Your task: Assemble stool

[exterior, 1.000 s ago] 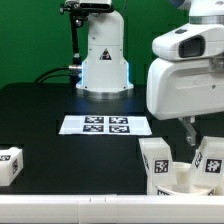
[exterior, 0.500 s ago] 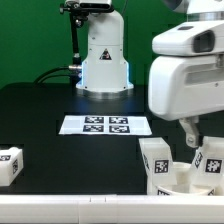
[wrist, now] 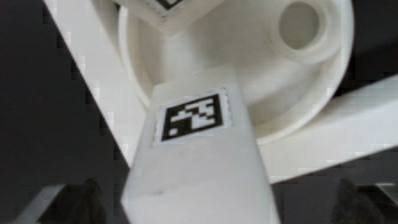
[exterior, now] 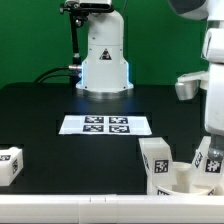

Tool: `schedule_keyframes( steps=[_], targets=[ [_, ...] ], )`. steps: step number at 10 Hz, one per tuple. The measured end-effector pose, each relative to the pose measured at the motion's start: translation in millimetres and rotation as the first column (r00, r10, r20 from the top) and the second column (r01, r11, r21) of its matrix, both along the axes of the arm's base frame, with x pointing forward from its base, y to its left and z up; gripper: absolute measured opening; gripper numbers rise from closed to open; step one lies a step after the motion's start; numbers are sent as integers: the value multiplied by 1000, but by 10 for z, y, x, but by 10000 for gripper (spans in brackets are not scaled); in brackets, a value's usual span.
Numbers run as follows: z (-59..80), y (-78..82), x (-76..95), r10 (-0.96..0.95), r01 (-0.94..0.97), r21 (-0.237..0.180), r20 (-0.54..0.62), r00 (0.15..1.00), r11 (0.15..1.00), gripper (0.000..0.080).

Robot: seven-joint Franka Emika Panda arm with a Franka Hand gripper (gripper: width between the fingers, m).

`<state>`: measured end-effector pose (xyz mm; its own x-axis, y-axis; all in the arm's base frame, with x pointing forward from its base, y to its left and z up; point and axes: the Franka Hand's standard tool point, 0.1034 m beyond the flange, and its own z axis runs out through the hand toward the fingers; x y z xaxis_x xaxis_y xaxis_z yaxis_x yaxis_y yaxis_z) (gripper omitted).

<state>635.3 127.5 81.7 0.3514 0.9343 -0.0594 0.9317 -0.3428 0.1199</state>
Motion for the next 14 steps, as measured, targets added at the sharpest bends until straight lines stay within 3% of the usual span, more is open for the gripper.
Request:
schedule_keyframes(
  steps=[2,3,4,5,8,9,10,11,14],
  targets=[
    [-2,-16,2,15,-15,-2,-2,1000,1000,637],
    [-5,-19,1,10,-10,-1,-2,1000,1000,468],
    [-7,-20,1,0,0,0,-1,1000,1000,468],
    [-8,-21,1,-19,19,2,0,1000,1000,333],
    [-8,-23,3,-267,266,31,18,964,963,333],
    [-4,-52,37,-449,448,53,3,894,892,333],
    [-1,-34,60,-646,646,57,-36,763,761,333],
    [2,-23,91,-766,769,32,-70,639,638,333],
    [-6,-40,108,-864,866,30,-58,500,499,334]
  ],
)
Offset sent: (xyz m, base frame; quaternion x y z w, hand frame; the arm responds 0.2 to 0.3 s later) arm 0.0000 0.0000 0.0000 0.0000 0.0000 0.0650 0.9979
